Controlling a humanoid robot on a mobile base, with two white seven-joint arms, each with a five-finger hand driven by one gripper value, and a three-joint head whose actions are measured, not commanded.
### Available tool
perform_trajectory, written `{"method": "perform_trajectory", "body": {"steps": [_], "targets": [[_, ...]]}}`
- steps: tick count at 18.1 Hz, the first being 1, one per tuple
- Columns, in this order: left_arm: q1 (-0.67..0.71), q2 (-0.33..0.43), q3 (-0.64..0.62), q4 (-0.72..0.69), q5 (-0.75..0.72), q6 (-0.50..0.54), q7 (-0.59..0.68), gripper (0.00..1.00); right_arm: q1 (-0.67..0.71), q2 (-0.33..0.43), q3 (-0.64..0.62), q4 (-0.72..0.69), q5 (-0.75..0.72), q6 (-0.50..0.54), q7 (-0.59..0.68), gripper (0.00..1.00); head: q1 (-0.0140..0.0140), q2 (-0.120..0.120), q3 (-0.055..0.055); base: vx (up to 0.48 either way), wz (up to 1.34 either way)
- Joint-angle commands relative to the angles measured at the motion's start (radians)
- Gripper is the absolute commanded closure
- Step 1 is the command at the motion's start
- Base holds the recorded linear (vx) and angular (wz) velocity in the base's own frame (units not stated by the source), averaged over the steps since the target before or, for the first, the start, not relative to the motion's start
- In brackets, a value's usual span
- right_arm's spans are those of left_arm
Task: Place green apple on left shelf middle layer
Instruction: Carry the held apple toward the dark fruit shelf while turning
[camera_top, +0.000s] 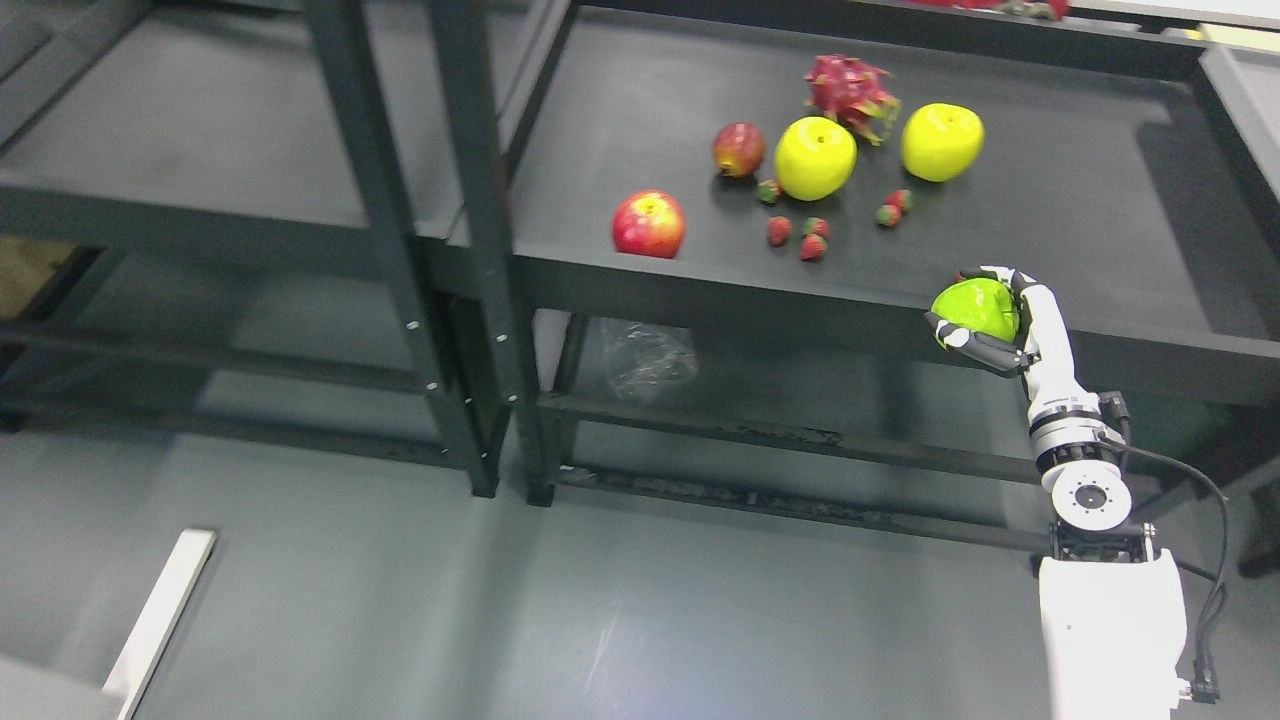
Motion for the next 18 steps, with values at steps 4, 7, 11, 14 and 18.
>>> {"method": "perform_trajectory", "body": {"steps": [4,7,11,14,18], "targets": [[0.000,0.017,0.000,0.000,0.000,0.000,0.001,0.00,-0.002,-0.008,-0.001,0.001,0.002,0.000,0.000,0.97,0.0000,0.000,0.000,0.237,-0.41],[0.000,0.017,0.000,0.000,0.000,0.000,0.001,0.00,-0.002,-0.008,-0.001,0.002,0.002,0.000,0.001,0.97,0.0000,0.000,0.000,0.261,-0.16],[0.000,0.017,0.000,0.000,0.000,0.000,0.001,0.00,-0.004,-0.010,0.002,0.005,0.006,0.000,0.003,0.97,0.0000,0.000,0.000,0.273,0.07],[0.000,0.017,0.000,0.000,0.000,0.000,0.001,0.00,-0.016,-0.028,0.009,0.017,0.032,0.003,0.011,0.97,0.0000,0.000,0.000,0.231,0.12],[0.000,0.017,0.000,0.000,0.000,0.000,-0.001,0.00,-0.033,-0.029,0.035,0.045,0.055,0.032,0.015,0.97,0.0000,0.000,0.000,0.180,0.07]]}}
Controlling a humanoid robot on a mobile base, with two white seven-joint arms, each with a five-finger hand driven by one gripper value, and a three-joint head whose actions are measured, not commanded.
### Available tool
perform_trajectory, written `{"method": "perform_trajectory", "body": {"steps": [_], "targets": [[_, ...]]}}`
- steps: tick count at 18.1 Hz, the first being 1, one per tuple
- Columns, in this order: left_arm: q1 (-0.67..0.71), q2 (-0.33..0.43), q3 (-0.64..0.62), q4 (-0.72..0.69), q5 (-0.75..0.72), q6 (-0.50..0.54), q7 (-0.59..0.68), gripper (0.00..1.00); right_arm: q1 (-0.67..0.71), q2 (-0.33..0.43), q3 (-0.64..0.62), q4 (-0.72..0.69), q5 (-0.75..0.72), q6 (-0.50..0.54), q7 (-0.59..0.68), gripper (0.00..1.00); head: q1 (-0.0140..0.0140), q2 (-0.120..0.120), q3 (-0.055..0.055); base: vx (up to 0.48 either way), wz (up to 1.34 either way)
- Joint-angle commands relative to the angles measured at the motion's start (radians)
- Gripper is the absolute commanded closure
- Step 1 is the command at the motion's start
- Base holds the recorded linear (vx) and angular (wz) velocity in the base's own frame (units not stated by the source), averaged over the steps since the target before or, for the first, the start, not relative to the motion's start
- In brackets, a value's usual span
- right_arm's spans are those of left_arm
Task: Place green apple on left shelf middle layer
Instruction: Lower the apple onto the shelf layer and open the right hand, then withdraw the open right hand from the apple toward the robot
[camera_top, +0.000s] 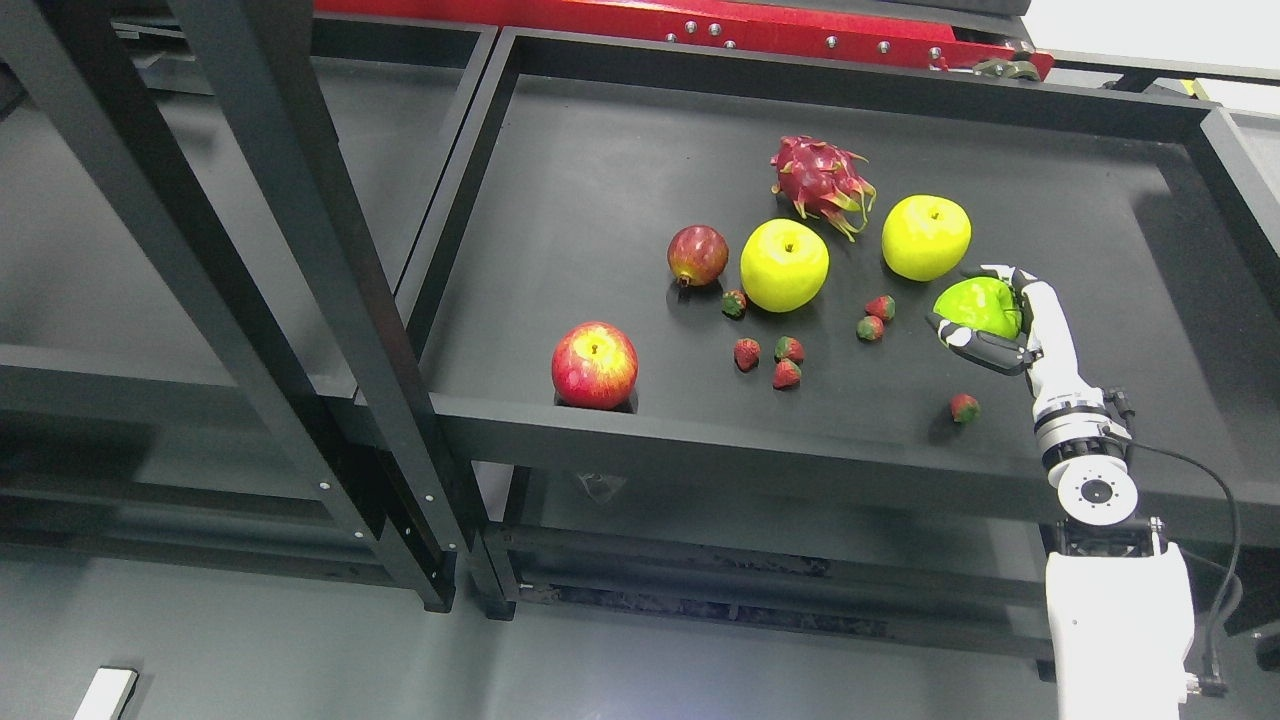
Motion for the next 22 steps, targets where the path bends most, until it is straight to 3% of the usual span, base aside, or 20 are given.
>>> {"method": "perform_trajectory", "body": {"steps": [1,5,6,8,10,12,17,22], "targets": [[0.000,0.017,0.000,0.000,0.000,0.000,0.000,0.00,-0.016,-0.014,0.033,0.035,0.024,0.022,0.006,0.97,0.0000,0.000,0.000,0.112,0.04],[0.000,0.017,0.000,0.000,0.000,0.000,0.000,0.00,-0.041,-0.014,0.038,0.079,0.024,0.112,0.006,0.91,0.0000,0.000,0.000,0.109,0.03],[0.000,0.017,0.000,0.000,0.000,0.000,0.000,0.00,-0.041,-0.013,0.038,0.079,0.024,0.138,0.006,0.77,0.0000,0.000,0.000,0.049,0.01],[0.000,0.017,0.000,0.000,0.000,0.000,0.000,0.00,-0.038,-0.011,0.038,0.078,0.012,0.161,0.006,0.32,0.0000,0.000,0.000,0.039,0.00],[0.000,0.017,0.000,0.000,0.000,0.000,0.000,0.00,-0.038,-0.008,0.040,0.076,0.005,0.158,0.007,0.06,0.0000,0.000,0.000,0.016,0.00],[0.000,0.017,0.000,0.000,0.000,0.000,0.000,0.00,-0.039,-0.005,0.040,0.073,-0.017,0.155,0.007,0.01,0.0000,0.000,0.000,0.000,0.00],[0.000,0.017,0.000,0.000,0.000,0.000,0.000,0.00,-0.039,-0.005,0.040,0.075,-0.026,0.152,0.007,0.01,0.0000,0.000,0.000,0.000,0.00],[0.000,0.017,0.000,0.000,0.000,0.000,0.000,0.00,-0.024,0.004,0.061,0.069,-0.083,0.026,0.003,0.01,0.0000,0.000,0.000,0.000,0.00]]}}
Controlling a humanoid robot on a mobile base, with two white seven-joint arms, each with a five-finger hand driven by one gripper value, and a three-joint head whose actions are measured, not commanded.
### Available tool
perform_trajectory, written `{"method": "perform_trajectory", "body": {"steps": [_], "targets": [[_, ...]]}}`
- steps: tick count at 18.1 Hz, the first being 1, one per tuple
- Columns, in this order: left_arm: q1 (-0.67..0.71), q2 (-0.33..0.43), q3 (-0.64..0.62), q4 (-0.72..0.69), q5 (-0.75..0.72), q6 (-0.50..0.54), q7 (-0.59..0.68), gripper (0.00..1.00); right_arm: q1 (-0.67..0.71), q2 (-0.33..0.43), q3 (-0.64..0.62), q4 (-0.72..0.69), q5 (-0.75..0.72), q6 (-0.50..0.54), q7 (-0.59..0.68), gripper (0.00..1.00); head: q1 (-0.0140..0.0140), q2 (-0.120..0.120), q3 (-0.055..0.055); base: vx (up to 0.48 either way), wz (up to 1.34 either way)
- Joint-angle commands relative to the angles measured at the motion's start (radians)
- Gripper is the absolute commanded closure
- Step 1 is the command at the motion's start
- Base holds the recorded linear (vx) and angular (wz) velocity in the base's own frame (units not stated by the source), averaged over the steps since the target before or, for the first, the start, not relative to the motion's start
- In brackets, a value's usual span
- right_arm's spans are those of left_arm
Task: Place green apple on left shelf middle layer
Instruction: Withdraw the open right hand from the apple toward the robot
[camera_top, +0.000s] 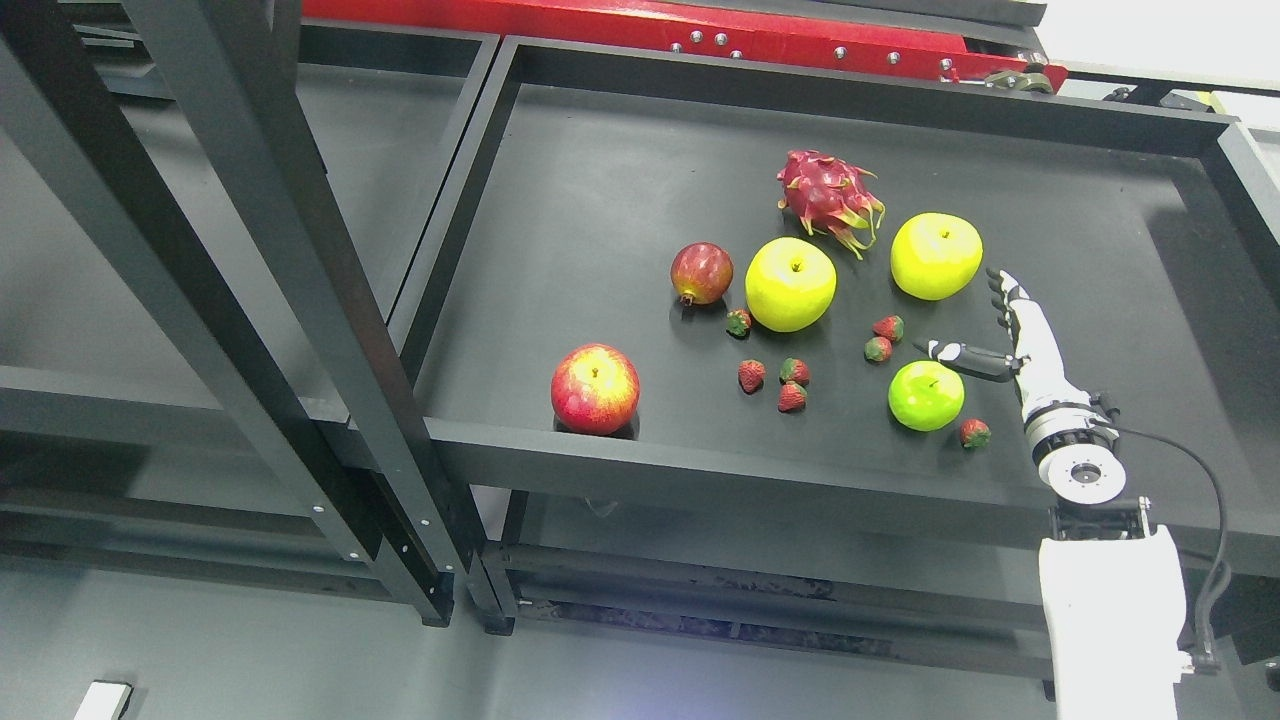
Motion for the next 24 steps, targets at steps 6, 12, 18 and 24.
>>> {"method": "perform_trajectory", "body": {"steps": [6,12,18,24], "targets": [[0.000,0.017,0.000,0.000,0.000,0.000,0.000,0.00,0.062,0.164,-0.061,-0.118,-0.118,-0.068,-0.014,0.01,0.0000,0.000,0.000,0.000,0.00],[0.000,0.017,0.000,0.000,0.000,0.000,0.000,0.00,0.159,0.165,-0.059,-0.257,-0.206,-0.068,-0.032,0.00,0.0000,0.000,0.000,0.000,0.00],[0.000,0.017,0.000,0.000,0.000,0.000,0.000,0.00,0.252,0.165,-0.011,-0.269,-0.239,-0.075,-0.043,0.00,0.0000,0.000,0.000,0.000,0.00],[0.000,0.017,0.000,0.000,0.000,0.000,0.000,0.00,0.248,0.165,0.010,-0.271,-0.240,-0.077,-0.130,0.00,0.0000,0.000,0.000,0.000,0.00]]}}
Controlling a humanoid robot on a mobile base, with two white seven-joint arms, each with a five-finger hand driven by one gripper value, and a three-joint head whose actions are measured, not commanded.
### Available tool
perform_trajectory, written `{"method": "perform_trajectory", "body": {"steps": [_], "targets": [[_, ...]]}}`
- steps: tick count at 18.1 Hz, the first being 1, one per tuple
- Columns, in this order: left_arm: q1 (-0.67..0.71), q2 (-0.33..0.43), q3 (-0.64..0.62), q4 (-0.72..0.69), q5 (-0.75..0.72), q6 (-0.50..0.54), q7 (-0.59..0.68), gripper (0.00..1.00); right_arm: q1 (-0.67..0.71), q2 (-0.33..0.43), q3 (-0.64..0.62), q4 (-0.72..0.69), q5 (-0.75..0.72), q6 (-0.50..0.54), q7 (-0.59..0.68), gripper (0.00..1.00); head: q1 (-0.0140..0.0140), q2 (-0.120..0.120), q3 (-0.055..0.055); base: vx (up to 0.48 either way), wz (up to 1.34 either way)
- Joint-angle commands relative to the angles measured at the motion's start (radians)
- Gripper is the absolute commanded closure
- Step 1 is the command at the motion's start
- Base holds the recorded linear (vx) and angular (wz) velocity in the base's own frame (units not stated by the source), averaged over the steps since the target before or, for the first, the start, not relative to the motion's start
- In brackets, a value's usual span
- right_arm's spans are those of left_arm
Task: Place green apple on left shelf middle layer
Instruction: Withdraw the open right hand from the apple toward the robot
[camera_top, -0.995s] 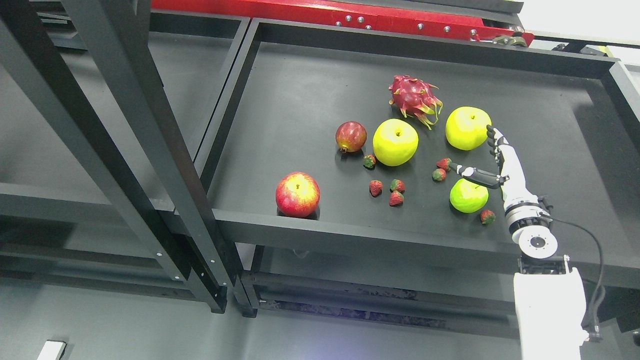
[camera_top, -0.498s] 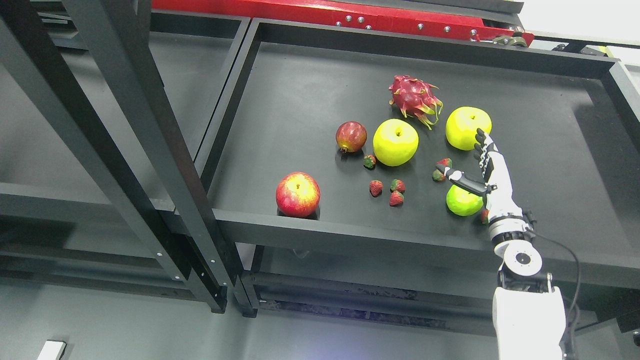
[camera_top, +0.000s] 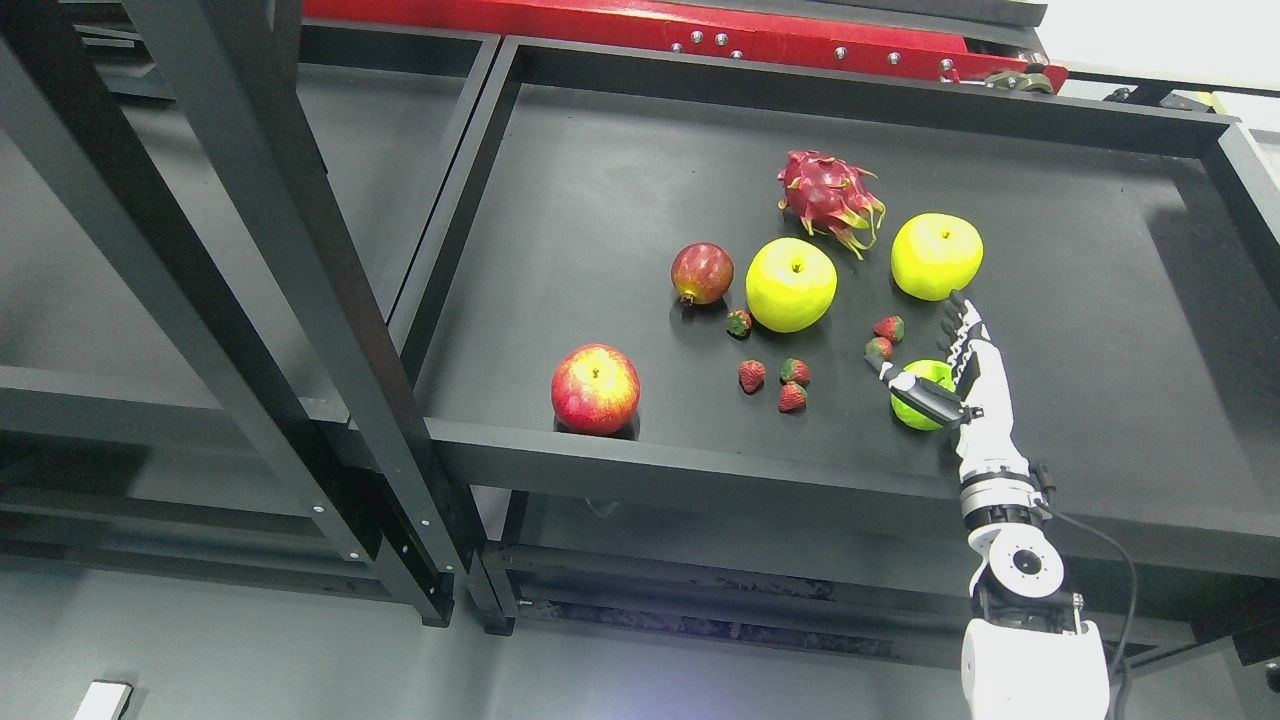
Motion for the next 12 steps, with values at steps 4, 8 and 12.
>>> {"method": "perform_trajectory", "body": {"steps": [4,8,12], "targets": [[0.000,0.017,0.000,0.000,0.000,0.000,0.000,0.00,0.031,0.007,0.026,-0.074,-0.013,-0.032,-0.033,0.01,0.0000,0.000,0.000,0.000,0.00],[0.000,0.017,0.000,0.000,0.000,0.000,0.000,0.00,0.040,0.007,0.030,-0.091,-0.012,-0.067,-0.076,0.01,0.0000,0.000,0.000,0.000,0.00],[0.000,0.017,0.000,0.000,0.000,-0.002,-0.001,0.00,0.040,0.007,0.030,-0.094,-0.012,-0.074,-0.076,0.01,0.0000,0.000,0.000,0.000,0.00]]}}
